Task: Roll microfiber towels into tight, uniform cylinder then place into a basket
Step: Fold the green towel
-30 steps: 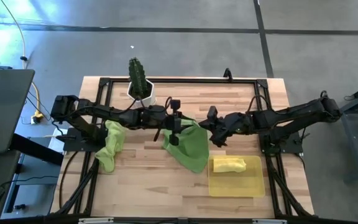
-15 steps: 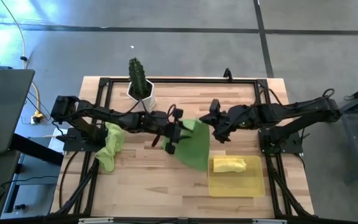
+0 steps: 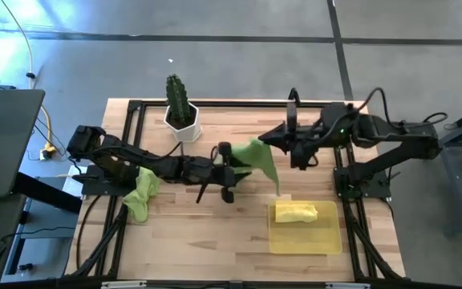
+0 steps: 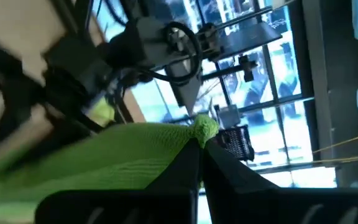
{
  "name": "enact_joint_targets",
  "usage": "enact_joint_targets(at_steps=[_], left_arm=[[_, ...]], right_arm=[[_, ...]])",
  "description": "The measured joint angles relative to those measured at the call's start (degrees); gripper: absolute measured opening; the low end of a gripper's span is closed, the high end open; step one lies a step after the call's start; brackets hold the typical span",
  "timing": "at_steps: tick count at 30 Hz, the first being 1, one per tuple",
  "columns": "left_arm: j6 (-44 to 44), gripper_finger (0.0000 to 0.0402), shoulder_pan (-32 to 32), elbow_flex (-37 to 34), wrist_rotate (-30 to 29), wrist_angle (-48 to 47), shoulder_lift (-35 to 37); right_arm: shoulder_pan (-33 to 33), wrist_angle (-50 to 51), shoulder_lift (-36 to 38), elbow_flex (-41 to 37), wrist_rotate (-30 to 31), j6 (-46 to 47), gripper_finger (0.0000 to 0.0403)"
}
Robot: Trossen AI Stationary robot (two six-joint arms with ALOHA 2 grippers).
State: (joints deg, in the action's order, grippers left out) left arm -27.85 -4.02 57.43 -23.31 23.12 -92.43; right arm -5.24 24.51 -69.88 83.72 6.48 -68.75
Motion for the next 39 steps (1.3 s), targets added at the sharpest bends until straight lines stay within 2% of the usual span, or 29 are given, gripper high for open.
enact_joint_targets(at_steps=[2, 6, 9, 12, 15, 20, 24, 27, 33, 39], left_arm=[[-1.96, 0.0093, -1.10, 0.00, -4.98, 3.28, 0.58], [-4.73, 0.0093, -3.48, 0.01, -10.23, 8.04, 1.59], [-4.66, 0.0093, -4.83, 0.34, -10.68, 8.47, 2.34], [-3.53, 0.0093, -5.22, 0.20, -10.08, 7.46, 2.54], [-1.16, 0.0093, -4.06, 0.22, -6.45, 4.07, 2.66], [5.30, 0.0093, -1.51, 0.20, 7.03, -0.86, 2.61], [6.21, 0.0093, -0.52, 0.20, 14.19, -3.11, 2.61], [4.66, 0.0093, -0.09, 0.20, 15.77, -3.41, 2.59], [0.22, 0.0093, 0.01, 0.20, 12.31, -2.82, 2.59], [0.70, 0.0093, 0.94, 0.20, 22.20, -3.14, 1.76]], right_arm=[[0.91, 1.58, -0.58, 0.94, -3.10, 4.58, 0.0000], [1.16, 14.72, -2.10, 0.97, -6.20, 10.90, 0.0000], [0.55, 25.33, -3.77, 0.90, -7.20, 15.37, 0.0000], [-1.05, 27.50, -5.22, -0.94, -7.69, 19.00, 0.0000], [-3.22, 25.86, -6.01, -3.78, -8.84, 16.67, 0.0000], [-5.26, 20.98, -6.26, -6.61, -7.02, 11.89, 0.0000], [-5.33, 18.56, -6.24, -6.62, -6.50, 11.71, 0.0000], [-5.33, 17.11, -6.24, -6.62, -6.88, 11.37, 0.0000], [-5.33, 16.33, -6.22, -6.62, -8.65, 9.32, 0.0000], [-5.24, 12.49, -6.22, -6.62, -8.42, 6.08, 0.0000]])
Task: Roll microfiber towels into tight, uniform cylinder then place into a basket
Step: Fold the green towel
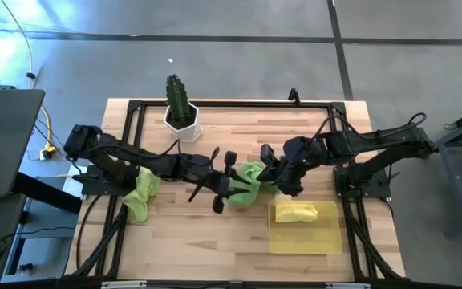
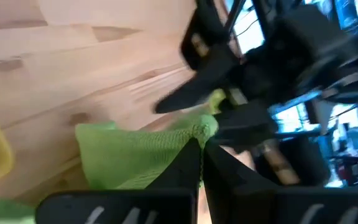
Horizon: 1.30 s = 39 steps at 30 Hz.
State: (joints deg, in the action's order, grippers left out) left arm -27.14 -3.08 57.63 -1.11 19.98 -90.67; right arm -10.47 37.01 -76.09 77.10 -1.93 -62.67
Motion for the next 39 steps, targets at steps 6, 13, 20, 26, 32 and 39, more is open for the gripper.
enact_joint_targets(at_steps=[6, 13, 20, 26, 32, 39], left_arm=[[0.62, 0.0093, 0.12, -0.02, -0.49, -2.37, -1.38], [3.91, 0.0093, 0.11, -0.02, -0.52, -9.88, -1.45], [6.26, 0.0092, 0.09, -0.02, -0.96, -12.96, -1.45], [13.00, 0.0094, 0.29, -0.02, -7.25, -14.02, -1.45], [14.51, 0.0110, -1.34, -0.02, -18.14, -17.45, -1.43], [21.41, 0.0147, -1.44, -0.02, -21.18, -20.25, -1.74]], right_arm=[[0.06, -0.82, 0.02, 0.22, 3.80, -1.90, 0.0000], [0.10, 0.00, 0.07, 2.97, 8.39, -1.91, 0.0000], [0.08, -0.70, 0.07, 5.38, 8.39, -1.80, 0.0000], [0.06, -2.57, 0.07, 5.38, 10.36, 4.50, 0.0000], [0.11, -2.61, 0.07, 5.38, 22.38, 11.10, 0.0000], [0.08, -2.61, 0.07, 5.38, 24.06, 11.81, 0.0000]])
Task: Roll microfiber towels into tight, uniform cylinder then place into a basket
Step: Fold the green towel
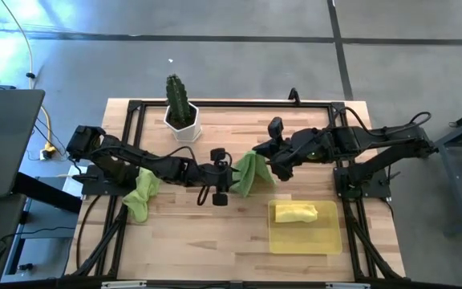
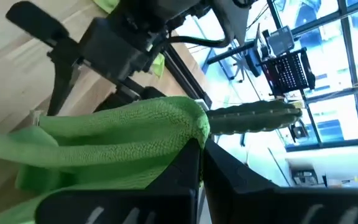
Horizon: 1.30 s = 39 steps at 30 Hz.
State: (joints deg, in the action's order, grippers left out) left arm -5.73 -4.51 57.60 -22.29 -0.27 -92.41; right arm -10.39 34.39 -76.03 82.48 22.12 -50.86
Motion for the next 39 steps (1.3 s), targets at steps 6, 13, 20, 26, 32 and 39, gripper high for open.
enact_joint_targets(at_steps=[6, 13, 20, 26, 32, 39], left_arm=[[5.55, 0.0169, -0.12, 0.01, -1.79, -1.23, -0.97], [8.08, 0.0174, -0.58, -0.04, -13.02, -3.01, -1.72], [11.17, 0.0175, -2.36, -0.02, -14.38, -7.90, -1.67], [15.40, 0.0175, -3.86, -0.02, -13.98, -11.28, -1.67], [16.08, 0.0175, -3.89, -0.02, -13.06, -8.02, -1.67], [15.65, 0.0175, -1.33, -0.02, -14.27, -5.41, -1.67]], right_arm=[[0.25, 0.02, -0.15, 0.00, 4.17, 4.92, 0.0000], [0.26, 0.58, -0.15, 0.00, 8.49, 6.70, 0.0000], [0.28, 2.31, -0.15, 0.00, 11.99, 9.03, 0.0000], [0.26, 2.45, -0.15, 0.00, 11.96, 8.98, 0.0000], [0.27, 2.24, -0.15, 0.00, 11.96, 8.92, 0.0000], [0.28, 2.25, -0.15, 0.00, 11.94, 10.02, 0.0000]])
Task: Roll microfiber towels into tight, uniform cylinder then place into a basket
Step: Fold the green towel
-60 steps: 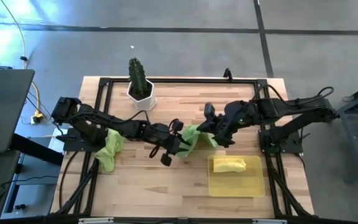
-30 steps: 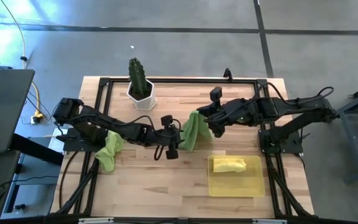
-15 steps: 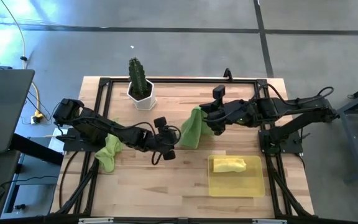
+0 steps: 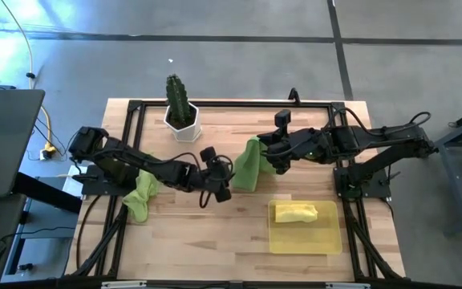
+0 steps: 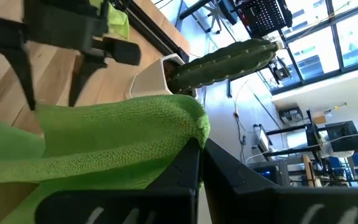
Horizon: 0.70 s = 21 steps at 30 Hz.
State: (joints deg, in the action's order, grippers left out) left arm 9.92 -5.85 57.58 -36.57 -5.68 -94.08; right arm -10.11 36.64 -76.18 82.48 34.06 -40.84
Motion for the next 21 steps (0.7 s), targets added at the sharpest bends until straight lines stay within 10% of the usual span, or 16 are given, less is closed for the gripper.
enact_joint_targets(at_steps=[7, 16, 21], left_arm=[[0.43, 0.0163, 2.42, 0.04, 6.20, 1.01, -2.53], [-3.96, 0.0017, 2.47, -0.04, 3.23, 1.72, -3.20], [-4.43, 0.0011, 2.30, 0.04, 2.32, -0.59, 0.83]], right_arm=[[0.00, -0.02, -0.02, -0.02, 0.00, -0.05, 0.0000], [0.00, 2.85, -0.02, -0.04, -0.07, 5.67, 0.0000], [0.00, 7.56, -0.02, -0.04, -2.73, 14.56, 0.0000]])
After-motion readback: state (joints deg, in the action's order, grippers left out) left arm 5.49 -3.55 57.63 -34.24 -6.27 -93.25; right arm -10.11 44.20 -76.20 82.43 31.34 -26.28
